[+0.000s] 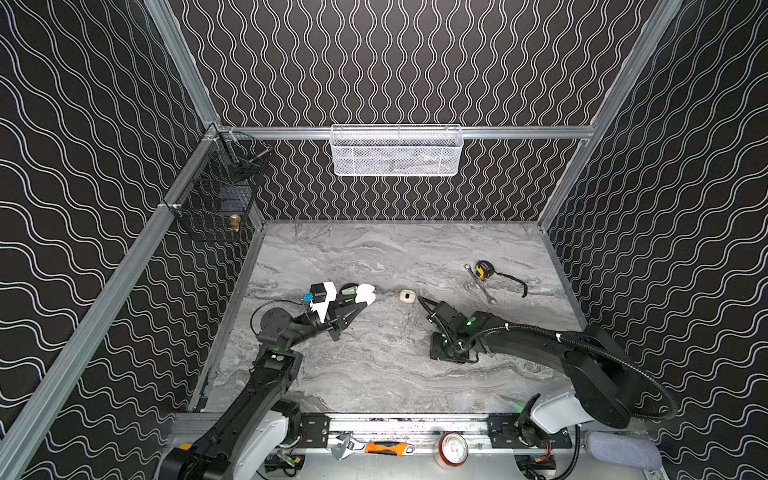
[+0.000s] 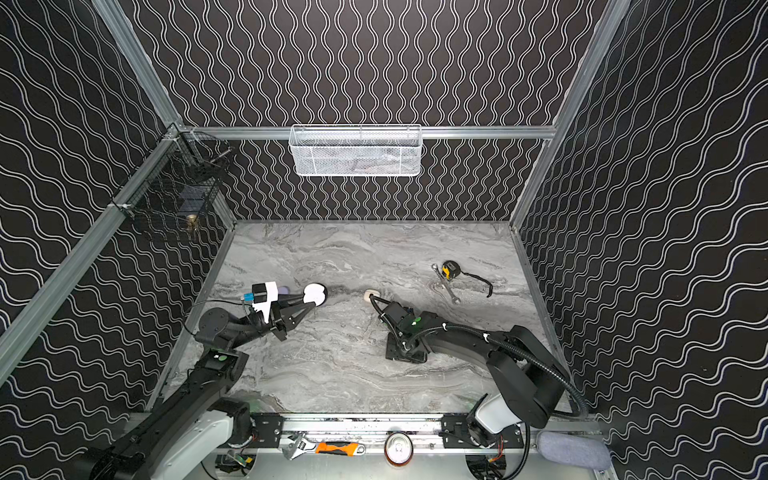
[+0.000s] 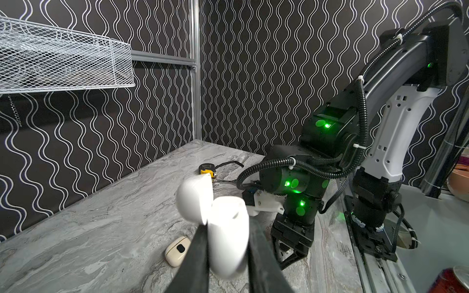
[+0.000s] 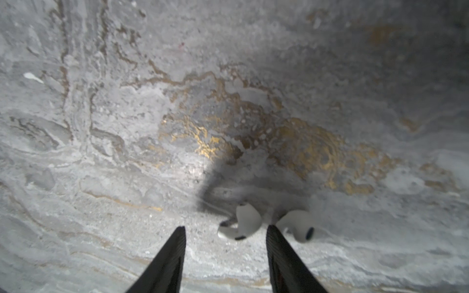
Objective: Insert wireless bluetooth earbuds into charging case
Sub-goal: Pick up the wireless bluetooth earbud from the bottom-center of the table.
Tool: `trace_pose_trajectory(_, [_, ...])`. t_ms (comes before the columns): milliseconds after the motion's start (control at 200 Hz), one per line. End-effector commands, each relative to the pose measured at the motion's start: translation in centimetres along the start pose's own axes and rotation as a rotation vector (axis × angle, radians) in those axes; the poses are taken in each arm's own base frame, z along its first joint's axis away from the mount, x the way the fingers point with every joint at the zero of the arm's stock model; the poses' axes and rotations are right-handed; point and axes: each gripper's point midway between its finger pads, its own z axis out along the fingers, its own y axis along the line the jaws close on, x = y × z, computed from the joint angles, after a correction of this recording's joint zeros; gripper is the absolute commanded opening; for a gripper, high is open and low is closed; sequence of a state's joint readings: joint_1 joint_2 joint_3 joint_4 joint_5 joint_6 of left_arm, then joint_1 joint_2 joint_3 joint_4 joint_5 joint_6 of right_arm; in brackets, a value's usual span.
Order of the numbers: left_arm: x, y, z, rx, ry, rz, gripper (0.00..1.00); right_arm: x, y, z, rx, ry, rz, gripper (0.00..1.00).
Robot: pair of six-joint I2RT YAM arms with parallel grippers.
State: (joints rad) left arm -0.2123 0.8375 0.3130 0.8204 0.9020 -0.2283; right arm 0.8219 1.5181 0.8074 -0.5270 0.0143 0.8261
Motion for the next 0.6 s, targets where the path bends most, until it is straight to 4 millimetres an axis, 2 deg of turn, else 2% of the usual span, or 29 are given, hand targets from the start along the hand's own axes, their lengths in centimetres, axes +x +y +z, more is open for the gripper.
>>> trace_pose_trajectory(0, [-0.5, -0.2, 0.0, 0.012, -0.011, 0.036, 0.0, -0.5, 0.4, 0.0, -0.003, -0.017, -0.006, 0.53])
trace_pose_trajectory(315, [-0.3, -0.1, 0.2, 0.016, -0.008, 0.03, 0.0, -0.6, 1.3, 0.3, 0.022, -0.015, -0.042, 0.47])
trace_pose_trajectory(596, [-0.3, -0.1, 0.2, 0.017, -0.008, 0.026, 0.0, 0.1, 0.3, 0.8, 0.097, -0.017, -0.06, 0.46])
